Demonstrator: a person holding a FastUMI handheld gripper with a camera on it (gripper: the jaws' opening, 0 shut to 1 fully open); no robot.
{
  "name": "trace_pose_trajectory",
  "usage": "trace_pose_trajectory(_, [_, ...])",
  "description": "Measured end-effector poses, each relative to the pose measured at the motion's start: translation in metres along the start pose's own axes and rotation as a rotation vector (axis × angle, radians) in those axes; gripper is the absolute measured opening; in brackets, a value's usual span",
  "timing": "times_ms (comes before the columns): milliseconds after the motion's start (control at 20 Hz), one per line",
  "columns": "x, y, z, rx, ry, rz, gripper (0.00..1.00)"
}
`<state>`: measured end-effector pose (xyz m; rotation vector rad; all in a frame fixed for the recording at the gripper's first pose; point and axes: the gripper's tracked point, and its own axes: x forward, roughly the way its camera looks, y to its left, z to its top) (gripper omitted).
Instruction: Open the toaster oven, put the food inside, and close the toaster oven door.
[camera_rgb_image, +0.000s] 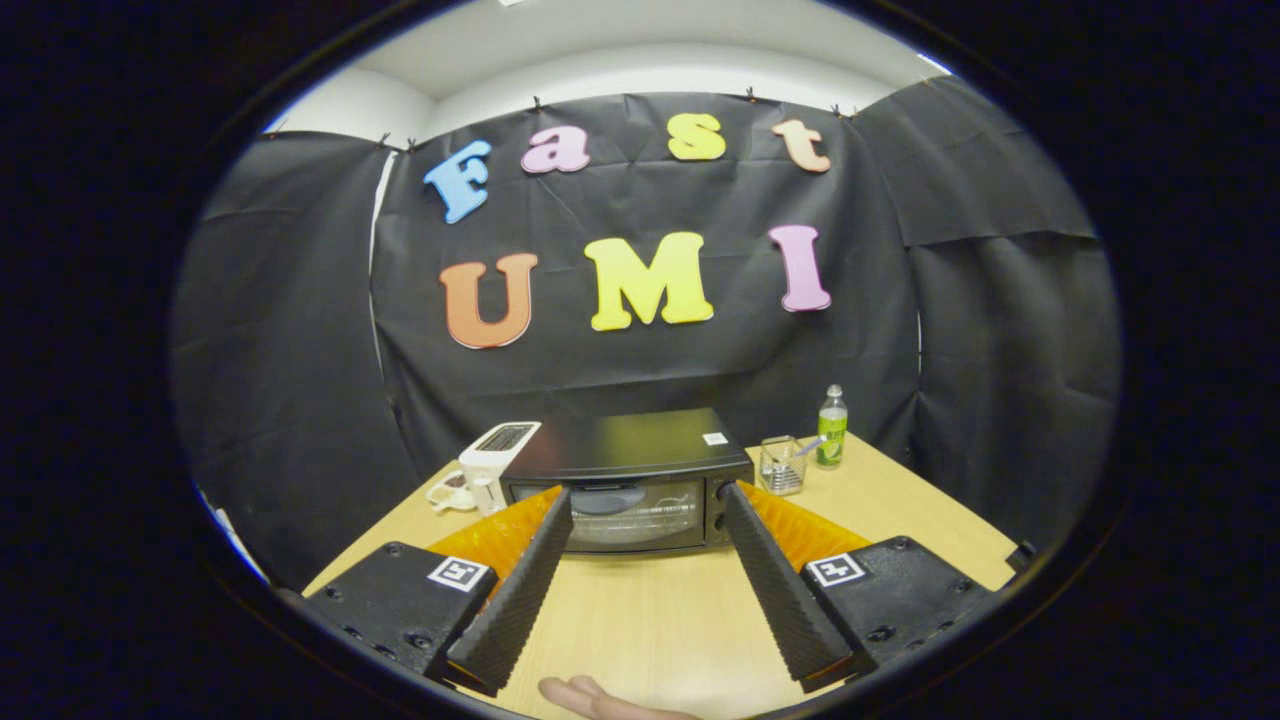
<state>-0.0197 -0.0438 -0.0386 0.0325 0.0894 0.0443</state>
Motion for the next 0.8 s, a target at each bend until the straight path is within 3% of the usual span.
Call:
trace_pose_trajectory(350, [-0.054, 0.001, 0.049, -0.016, -0.129, 0.022, 1.00])
trace_pose_trajectory(800, [-0.077, 0.011, 0.065, -0.021, -0.211, 0.023, 1.00])
